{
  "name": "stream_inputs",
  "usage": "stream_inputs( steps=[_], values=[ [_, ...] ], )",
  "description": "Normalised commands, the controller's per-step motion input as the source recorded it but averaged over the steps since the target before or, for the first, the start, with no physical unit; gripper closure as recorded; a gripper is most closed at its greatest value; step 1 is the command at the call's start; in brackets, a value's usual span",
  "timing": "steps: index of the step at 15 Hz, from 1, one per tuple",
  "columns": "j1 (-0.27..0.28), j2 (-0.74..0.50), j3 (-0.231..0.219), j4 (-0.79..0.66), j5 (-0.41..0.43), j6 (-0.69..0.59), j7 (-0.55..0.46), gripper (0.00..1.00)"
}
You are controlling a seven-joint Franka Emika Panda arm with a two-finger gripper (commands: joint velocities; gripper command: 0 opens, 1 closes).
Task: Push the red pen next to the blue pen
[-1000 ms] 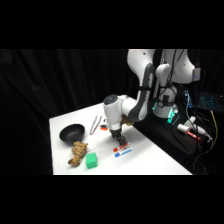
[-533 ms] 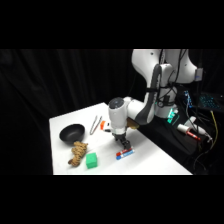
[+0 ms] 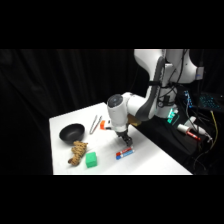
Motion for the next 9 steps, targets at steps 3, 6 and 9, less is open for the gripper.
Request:
stream_inputs(
  steps=[3,6,9],
  values=[
    [0.004,-0.45,0.024,-0.1,-0.156,-0.4,0.18,0.0],
    [-0.043,-0.42,0.046,-0.09,-0.176,-0.31,0.16,0.0],
    [-0.076,-0.38,0.058,-0.09,-0.194,-0.29,0.14,0.0]
  ],
)
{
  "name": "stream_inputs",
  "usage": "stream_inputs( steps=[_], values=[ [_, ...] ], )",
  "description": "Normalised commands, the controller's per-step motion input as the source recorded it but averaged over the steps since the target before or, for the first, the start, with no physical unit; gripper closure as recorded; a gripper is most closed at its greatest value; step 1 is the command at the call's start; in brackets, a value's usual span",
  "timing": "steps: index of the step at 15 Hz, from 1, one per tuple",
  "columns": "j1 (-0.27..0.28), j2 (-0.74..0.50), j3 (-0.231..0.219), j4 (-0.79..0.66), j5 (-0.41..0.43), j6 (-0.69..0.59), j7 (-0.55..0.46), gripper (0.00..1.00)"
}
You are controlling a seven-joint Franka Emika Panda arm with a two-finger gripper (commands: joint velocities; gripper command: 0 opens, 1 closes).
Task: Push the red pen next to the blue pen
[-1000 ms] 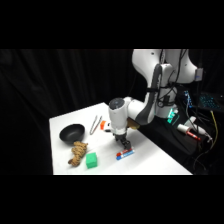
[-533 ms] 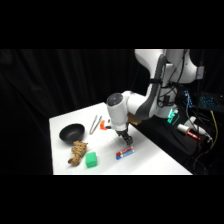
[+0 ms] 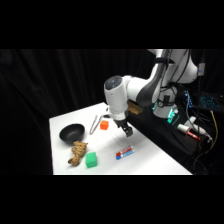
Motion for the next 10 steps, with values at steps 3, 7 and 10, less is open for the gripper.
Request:
stream_inputs(
  steps=[3,7,10],
  values=[
    [-0.12,-0.35,0.079,-0.09,-0.123,-0.22,0.09,0.0],
    [-0.13,-0.3,0.092,-0.09,-0.086,-0.14,0.06,0.0],
    [-0.11,-0.23,0.087,-0.08,-0.103,-0.05,0.17,0.0]
  ],
)
